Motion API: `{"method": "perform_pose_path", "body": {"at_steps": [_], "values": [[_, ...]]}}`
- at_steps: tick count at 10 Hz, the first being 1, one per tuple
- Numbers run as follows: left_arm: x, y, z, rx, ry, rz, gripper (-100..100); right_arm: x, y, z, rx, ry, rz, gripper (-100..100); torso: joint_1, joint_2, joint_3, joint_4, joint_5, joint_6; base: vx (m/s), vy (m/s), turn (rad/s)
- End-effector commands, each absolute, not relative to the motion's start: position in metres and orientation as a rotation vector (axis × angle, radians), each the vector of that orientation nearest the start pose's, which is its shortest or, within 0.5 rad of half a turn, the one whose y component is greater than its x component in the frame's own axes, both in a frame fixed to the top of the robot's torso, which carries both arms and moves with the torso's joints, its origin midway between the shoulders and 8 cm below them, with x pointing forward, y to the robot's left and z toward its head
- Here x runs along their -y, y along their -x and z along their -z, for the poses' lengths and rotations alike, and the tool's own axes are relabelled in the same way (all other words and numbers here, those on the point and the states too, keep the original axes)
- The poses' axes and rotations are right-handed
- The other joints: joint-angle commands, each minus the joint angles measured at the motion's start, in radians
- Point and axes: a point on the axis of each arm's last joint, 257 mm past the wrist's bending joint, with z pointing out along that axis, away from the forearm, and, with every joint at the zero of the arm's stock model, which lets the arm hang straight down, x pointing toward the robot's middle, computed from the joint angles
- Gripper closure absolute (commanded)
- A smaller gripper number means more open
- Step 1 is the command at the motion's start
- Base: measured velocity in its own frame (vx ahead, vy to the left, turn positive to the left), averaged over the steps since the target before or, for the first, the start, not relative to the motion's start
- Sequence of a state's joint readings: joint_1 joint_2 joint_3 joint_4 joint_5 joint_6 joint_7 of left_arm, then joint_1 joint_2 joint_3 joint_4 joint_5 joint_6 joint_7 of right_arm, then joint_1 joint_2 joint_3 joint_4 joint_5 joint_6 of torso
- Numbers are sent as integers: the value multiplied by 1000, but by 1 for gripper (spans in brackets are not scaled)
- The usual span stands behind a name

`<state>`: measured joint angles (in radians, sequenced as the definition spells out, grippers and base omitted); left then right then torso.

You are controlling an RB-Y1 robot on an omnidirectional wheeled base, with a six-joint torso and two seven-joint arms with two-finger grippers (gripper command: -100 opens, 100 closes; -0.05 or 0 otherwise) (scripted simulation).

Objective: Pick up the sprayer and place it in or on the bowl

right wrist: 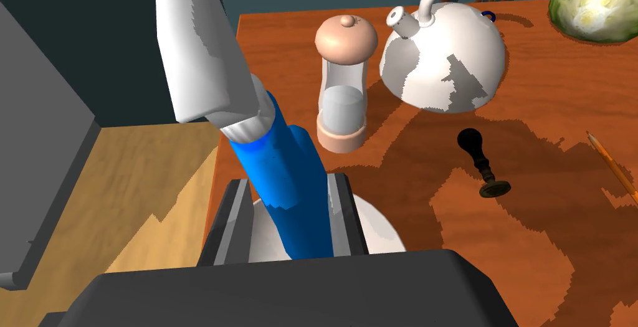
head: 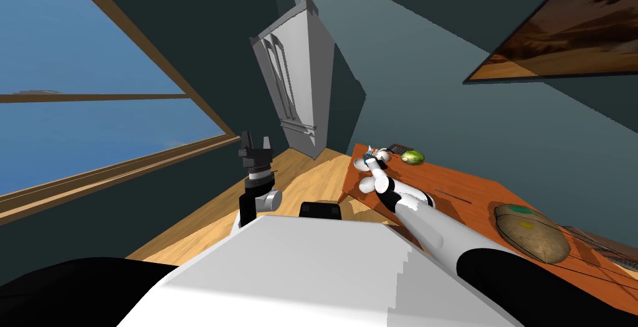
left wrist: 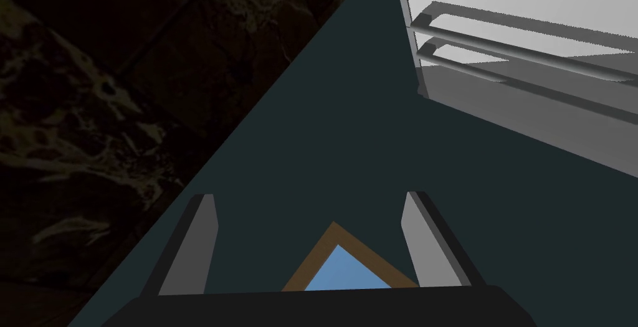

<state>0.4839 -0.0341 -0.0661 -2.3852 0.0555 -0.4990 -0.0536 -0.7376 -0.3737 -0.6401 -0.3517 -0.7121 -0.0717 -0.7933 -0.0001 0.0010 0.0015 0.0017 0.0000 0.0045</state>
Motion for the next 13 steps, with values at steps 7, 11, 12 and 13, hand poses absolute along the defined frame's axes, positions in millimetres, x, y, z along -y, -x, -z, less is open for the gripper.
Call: {"method": "perform_pose_path", "body": {"at_steps": [7,11,12,13], "values": [[-264,-322,-75,-478,611,1383,0,514,-619,308,-708,2742,1907,-100,1,4,2,1,0,0,0,1,-5],[-264,-322,-75,-478,611,1383,0,507,-629,299,-662,2737,1899,-100,3,3,2,1,1,1,12,24,-84],[-264,-322,-75,-478,611,1383,0,507,-629,299,-662,2737,1899,-100,3,2,2,1,1,0,20,29,18],[-264,-322,-75,-478,611,1383,0,507,-629,299,-662,2737,1899,-100,3,2,2,1,1,0,8,7,32]]}}
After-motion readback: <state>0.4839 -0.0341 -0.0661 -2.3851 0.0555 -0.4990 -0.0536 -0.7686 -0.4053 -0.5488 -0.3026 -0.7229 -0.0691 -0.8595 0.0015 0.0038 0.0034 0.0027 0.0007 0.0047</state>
